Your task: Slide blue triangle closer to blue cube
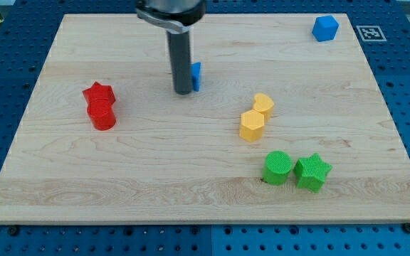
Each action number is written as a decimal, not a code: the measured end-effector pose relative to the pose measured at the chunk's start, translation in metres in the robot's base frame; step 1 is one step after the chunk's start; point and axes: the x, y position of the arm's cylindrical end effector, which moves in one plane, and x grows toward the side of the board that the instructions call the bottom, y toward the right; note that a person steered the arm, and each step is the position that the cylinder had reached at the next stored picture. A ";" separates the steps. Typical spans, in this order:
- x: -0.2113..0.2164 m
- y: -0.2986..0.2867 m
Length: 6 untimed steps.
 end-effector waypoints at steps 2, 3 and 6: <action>-0.002 0.021; -0.003 -0.008; -0.034 -0.014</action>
